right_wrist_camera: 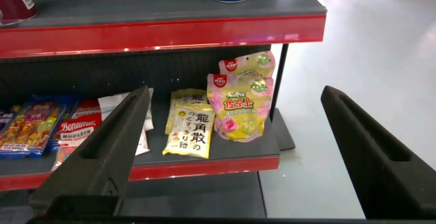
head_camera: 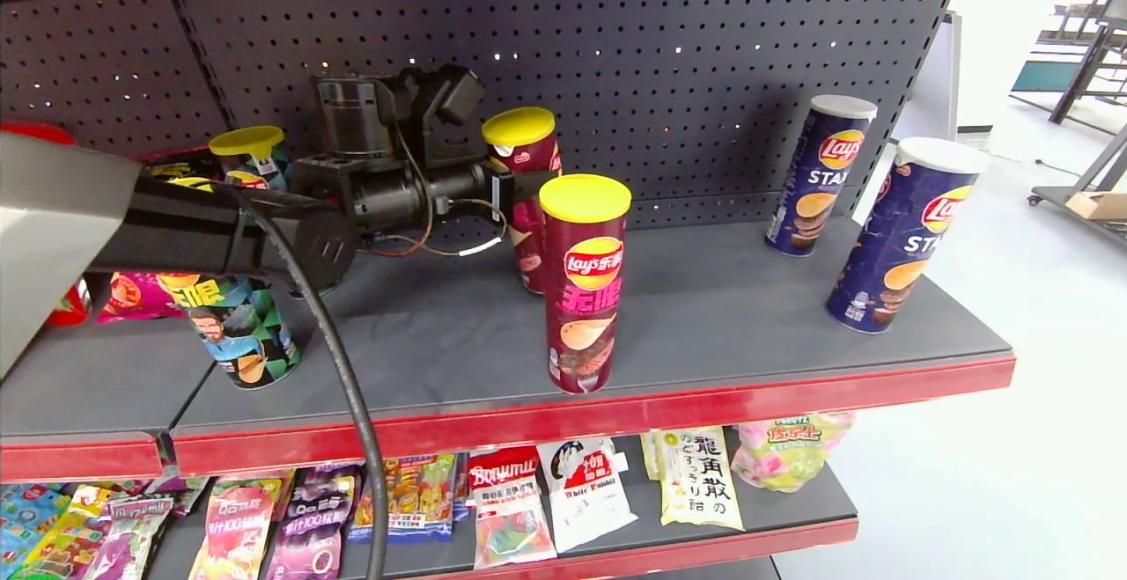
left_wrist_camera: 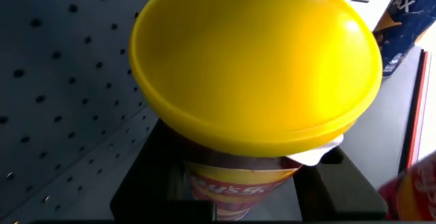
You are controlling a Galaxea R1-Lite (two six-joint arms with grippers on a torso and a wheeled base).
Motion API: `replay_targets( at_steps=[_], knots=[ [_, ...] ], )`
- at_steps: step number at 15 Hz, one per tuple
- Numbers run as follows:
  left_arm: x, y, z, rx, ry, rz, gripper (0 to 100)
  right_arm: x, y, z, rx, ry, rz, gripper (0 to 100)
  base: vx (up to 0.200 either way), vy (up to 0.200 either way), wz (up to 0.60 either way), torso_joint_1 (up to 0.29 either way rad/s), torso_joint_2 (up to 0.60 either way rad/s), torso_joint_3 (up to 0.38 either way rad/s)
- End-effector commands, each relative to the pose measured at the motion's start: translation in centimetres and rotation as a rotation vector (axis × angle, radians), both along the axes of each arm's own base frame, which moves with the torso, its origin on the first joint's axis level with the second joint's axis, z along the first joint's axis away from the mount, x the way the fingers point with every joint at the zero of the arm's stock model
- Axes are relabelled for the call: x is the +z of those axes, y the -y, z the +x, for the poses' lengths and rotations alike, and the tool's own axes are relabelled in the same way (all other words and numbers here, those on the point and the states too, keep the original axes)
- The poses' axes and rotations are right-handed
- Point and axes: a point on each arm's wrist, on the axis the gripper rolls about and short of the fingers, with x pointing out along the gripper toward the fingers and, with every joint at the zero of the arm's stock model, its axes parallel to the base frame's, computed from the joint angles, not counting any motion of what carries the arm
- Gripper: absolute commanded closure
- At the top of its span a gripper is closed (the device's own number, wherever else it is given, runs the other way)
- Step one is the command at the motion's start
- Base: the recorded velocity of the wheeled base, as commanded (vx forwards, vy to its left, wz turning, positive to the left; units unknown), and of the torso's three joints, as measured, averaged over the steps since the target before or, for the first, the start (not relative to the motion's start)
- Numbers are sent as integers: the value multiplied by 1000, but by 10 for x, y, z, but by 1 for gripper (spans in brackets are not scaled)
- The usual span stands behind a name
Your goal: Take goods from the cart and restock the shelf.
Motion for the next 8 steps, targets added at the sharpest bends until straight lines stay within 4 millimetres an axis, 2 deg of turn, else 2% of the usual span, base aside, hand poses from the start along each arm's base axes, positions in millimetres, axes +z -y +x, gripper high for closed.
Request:
replay_targets(
  at_steps=[1, 8],
  knots=[
    [-4, 4, 6, -3, -1, 1, 100, 0, 0, 0, 0, 0, 0, 0, 0, 0, 0, 0, 0, 0],
    [-10, 15, 9, -35, -8, 4, 100, 0, 0, 0, 0, 0, 0, 0, 0, 0, 0, 0, 0, 0]
  ],
)
